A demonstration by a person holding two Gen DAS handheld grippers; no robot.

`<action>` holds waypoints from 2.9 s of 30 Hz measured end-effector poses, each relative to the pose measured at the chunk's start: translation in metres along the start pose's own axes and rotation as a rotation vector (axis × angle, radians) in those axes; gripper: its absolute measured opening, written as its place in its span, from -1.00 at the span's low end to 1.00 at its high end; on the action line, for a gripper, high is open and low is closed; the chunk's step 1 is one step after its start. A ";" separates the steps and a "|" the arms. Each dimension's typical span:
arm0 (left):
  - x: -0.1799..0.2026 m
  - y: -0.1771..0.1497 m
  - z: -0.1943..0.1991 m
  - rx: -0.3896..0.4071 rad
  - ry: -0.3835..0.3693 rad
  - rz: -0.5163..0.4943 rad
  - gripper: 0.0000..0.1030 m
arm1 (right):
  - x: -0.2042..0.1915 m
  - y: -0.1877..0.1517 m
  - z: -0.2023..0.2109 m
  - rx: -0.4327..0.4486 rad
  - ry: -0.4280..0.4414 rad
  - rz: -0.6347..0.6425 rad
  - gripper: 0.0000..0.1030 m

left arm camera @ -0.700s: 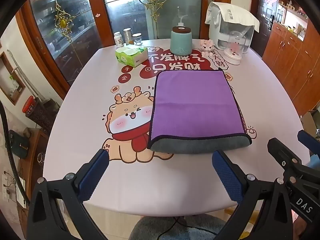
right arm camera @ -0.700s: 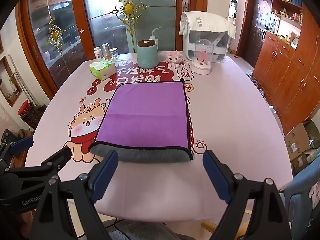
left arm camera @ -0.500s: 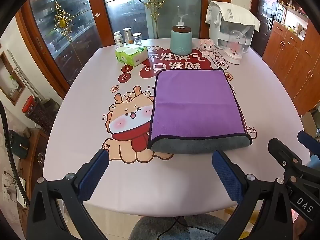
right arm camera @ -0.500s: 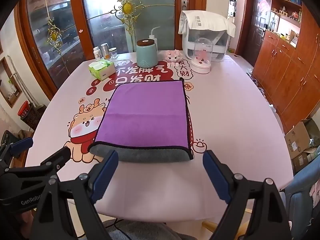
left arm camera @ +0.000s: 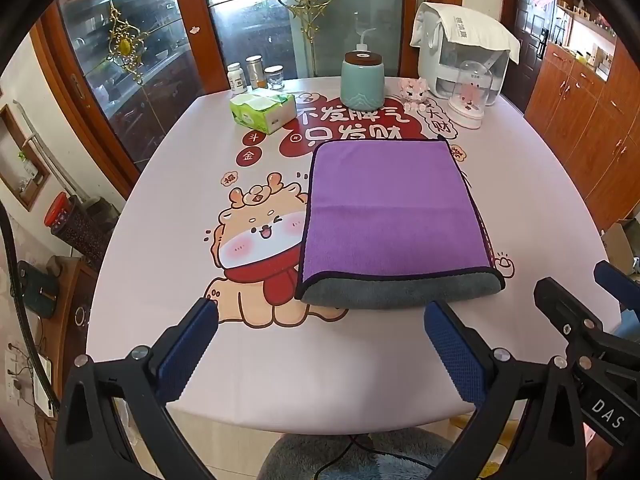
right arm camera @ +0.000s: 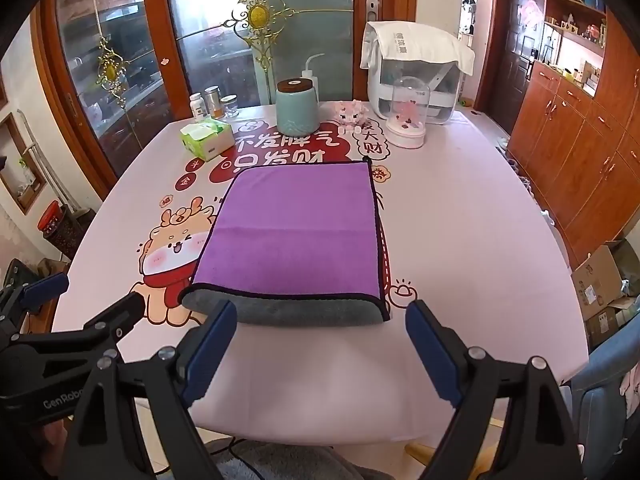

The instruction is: Fold towel

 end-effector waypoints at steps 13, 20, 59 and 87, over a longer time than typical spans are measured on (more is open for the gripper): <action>0.000 -0.001 -0.002 0.001 -0.002 0.002 0.99 | -0.001 -0.001 0.001 0.006 0.008 0.008 0.69; 0.000 -0.001 -0.001 0.001 -0.002 0.002 0.99 | -0.001 0.000 0.001 0.005 0.008 0.006 0.69; -0.007 -0.003 -0.004 -0.005 -0.001 0.008 0.99 | -0.002 0.000 0.002 0.008 0.017 0.014 0.69; 0.007 -0.009 -0.005 -0.023 0.048 0.044 0.99 | 0.027 -0.007 -0.024 -0.040 0.061 0.006 0.69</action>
Point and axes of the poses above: each gripper's, at about its wrist camera, not at the fingertips, and z roughly against the way its jaws point, x to its right, y to its top, the point moved 9 cm from there along -z, roughly the way its jaws point, and after that the axes turned 8 degrees about -z, right-handed, at the moved point
